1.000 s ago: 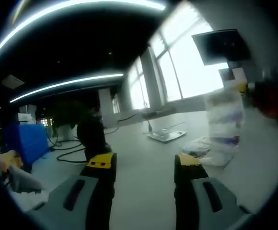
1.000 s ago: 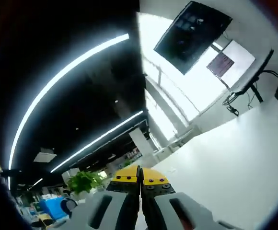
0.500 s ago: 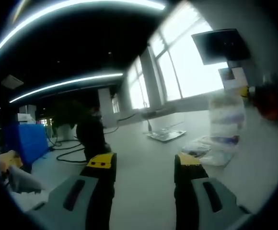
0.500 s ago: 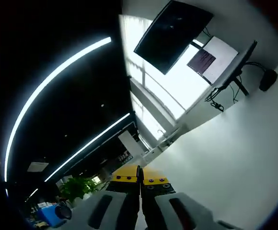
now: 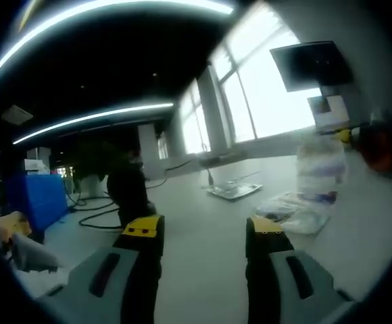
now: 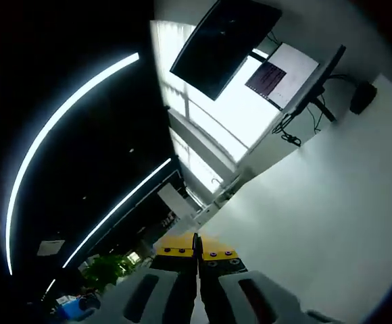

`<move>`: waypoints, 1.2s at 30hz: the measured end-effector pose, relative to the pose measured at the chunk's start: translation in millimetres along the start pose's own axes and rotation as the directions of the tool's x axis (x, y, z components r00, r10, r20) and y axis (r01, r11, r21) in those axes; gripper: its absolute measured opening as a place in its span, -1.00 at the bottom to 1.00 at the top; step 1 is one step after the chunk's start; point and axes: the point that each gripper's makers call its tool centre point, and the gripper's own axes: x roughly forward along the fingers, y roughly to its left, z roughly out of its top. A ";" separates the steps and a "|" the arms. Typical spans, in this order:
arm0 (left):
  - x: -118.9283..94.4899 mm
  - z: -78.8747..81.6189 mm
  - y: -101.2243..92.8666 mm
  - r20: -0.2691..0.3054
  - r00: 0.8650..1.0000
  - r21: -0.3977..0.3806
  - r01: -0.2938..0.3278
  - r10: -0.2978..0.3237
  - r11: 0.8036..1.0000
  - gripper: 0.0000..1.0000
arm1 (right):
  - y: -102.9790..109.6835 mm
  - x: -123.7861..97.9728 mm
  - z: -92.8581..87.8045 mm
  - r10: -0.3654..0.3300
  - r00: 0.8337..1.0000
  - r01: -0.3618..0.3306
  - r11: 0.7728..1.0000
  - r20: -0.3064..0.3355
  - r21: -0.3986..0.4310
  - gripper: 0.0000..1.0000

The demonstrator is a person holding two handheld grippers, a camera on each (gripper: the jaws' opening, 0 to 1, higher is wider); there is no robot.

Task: Clip sheet goods on table flip sheet goods clip sheet goods scan sheet goods put sheet goods back to table

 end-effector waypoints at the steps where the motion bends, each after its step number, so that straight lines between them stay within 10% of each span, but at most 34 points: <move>1: -0.1 0.1 0.1 0.000 1.000 0.000 -0.001 0.001 1.000 -0.19 | -4.0 0.2 -2.6 -0.017 1.000 0.017 0.999 -0.011 0.029 -1.00; 23: 0.0 -0.2 2.6 0.000 1.000 0.001 -0.010 0.010 1.000 -0.18 | -32.1 -1.7 -18.7 -0.115 0.990 0.121 0.989 -0.078 0.079 -1.00; 27: 0.1 0.2 2.5 0.002 1.000 0.000 -0.009 0.009 1.000 -0.18 | -25.3 -3.1 -15.7 -0.079 0.995 0.082 0.996 -0.063 0.047 -0.48; 36: 0.0 0.7 2.1 0.003 1.000 0.003 -0.010 0.010 1.000 -0.18 | -11.4 -5.1 2.2 -0.018 1.000 0.017 1.000 -0.007 -0.016 -0.22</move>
